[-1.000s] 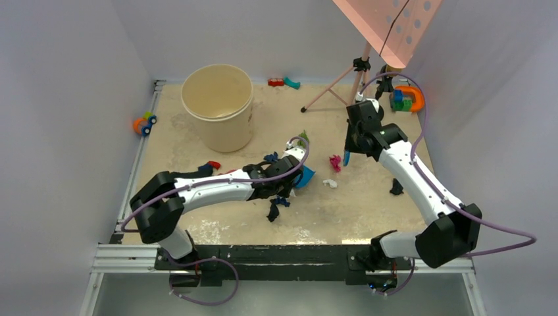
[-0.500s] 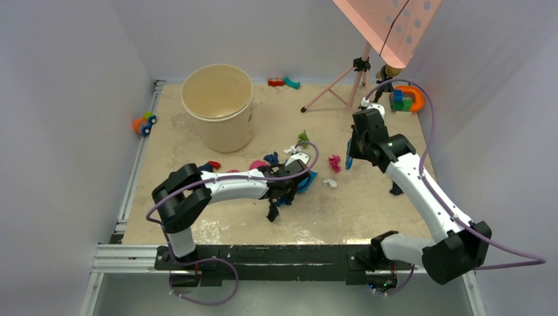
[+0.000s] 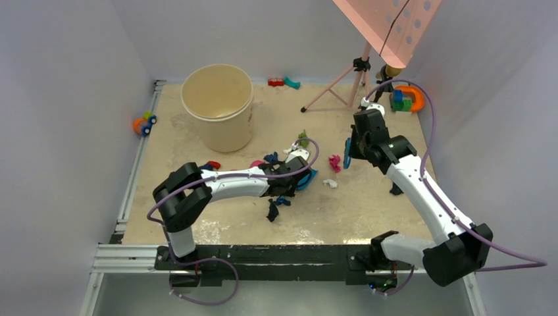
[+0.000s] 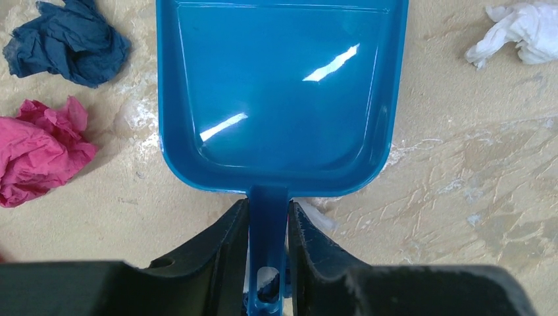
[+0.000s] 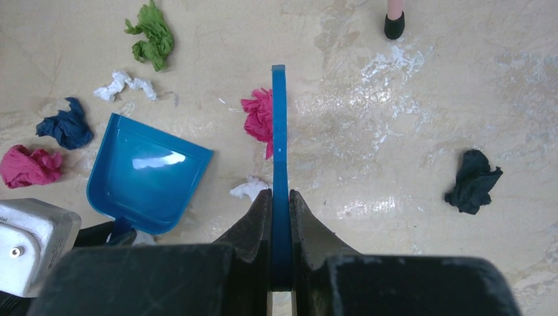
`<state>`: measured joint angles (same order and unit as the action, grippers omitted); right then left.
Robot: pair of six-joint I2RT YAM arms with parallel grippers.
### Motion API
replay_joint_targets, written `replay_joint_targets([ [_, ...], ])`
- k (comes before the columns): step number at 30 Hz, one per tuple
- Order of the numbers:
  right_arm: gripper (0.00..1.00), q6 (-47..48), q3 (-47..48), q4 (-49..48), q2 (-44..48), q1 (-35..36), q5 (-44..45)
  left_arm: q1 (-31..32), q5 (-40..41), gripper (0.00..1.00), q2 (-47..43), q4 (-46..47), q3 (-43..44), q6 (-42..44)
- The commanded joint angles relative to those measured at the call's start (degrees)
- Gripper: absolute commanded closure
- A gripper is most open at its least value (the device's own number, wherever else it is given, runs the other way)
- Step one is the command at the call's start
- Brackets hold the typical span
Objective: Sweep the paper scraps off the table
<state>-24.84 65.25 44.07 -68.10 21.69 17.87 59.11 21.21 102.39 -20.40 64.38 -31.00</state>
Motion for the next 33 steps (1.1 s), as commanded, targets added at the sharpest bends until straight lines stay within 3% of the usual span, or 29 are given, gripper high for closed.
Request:
replay_joint_targets([
  [1,1.00,0.1,0.9,-1.5,1.8,0.0,0.0,-0.4,-0.5,0.69,1.5,0.3,3.2,-1.1],
  [11,1.00,-0.2,0.5,-1.2,3.4,0.1,1.2,-0.4,-0.7,0.67,2.5,-0.1,3.3,-1.9],
  [15,1.00,-0.2,0.9,-1.0,4.1,0.0,1.7,-0.5,0.6,0.87,2.2,-2.4,5.0,-1.3],
  [17,1.00,-0.1,1.0,-0.8,4.2,-0.1,1.9,-0.5,1.8,0.89,1.0,-3.8,5.8,-1.0],
  [26,1.00,-0.5,0.8,-1.7,4.1,-0.1,0.4,-1.9,3.6,0.89,-10.0,-10.4,6.0,1.3],
  [33,1.00,0.7,0.0,-3.7,3.0,0.0,-4.3,-3.7,5.9,0.89,-23.4,-14.7,-7.2,-3.4],
])
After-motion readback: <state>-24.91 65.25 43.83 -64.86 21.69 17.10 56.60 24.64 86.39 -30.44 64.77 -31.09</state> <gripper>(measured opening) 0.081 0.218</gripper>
